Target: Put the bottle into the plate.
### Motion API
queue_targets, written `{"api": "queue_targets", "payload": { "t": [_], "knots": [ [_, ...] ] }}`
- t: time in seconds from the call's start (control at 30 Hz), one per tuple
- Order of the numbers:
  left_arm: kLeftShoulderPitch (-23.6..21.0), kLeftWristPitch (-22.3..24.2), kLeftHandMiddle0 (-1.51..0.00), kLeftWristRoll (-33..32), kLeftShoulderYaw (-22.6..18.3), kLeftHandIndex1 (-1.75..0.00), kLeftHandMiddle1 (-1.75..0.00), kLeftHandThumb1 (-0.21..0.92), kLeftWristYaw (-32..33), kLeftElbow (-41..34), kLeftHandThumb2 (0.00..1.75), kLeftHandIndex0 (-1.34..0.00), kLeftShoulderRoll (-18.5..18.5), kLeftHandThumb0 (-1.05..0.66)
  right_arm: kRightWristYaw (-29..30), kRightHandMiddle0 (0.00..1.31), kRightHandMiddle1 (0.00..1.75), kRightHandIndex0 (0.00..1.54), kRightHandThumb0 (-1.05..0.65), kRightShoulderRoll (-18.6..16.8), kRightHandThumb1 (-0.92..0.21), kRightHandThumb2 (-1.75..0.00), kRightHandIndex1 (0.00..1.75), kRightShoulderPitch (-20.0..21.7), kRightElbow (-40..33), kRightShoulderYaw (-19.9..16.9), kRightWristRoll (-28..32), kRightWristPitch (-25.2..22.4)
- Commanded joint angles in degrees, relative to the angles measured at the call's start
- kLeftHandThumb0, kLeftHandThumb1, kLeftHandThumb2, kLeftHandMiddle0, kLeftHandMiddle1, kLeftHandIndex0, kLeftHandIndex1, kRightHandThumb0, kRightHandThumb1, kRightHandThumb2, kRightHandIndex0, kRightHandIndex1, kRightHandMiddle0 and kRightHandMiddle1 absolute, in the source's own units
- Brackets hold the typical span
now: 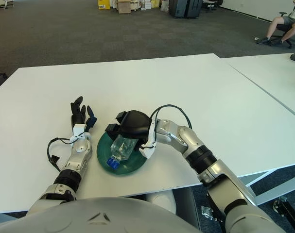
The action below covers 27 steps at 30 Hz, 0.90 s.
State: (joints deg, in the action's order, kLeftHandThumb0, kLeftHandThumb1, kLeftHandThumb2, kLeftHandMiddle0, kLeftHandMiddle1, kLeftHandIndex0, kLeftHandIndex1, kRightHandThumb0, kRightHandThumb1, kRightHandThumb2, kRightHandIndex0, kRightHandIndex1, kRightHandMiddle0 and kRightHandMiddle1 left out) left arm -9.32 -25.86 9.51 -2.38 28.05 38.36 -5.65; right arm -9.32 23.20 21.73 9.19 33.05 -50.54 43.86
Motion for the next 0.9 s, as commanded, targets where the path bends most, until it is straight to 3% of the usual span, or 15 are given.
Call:
{"api": "queue_targets", "payload": {
  "t": [0.0, 0.87],
  "knots": [
    [-0.95, 0.17, -0.39, -0.56, -0.4, -0.75, 0.0, 0.92, -0.67, -0.51, 0.89, 0.0, 0.29, -0.82, 2.28, 0.5, 1.75, 0.72, 0.0, -0.53, -0.16, -1.49, 1.72, 2.35, 0.47, -0.25, -0.83, 0.13],
    [-1.22, 0.73, -0.38, -1.4, -0.97, -0.74, 0.0, 0.92, -2.3, 0.11, 0.87, 0.0, 0.92, -0.79, 9.92, 0.53, 1.75, 0.74, 0.0, -1.85, -0.13, -1.54, 1.75, 3.07, 2.55, 0.55, -4.08, -0.17]
  ]
}}
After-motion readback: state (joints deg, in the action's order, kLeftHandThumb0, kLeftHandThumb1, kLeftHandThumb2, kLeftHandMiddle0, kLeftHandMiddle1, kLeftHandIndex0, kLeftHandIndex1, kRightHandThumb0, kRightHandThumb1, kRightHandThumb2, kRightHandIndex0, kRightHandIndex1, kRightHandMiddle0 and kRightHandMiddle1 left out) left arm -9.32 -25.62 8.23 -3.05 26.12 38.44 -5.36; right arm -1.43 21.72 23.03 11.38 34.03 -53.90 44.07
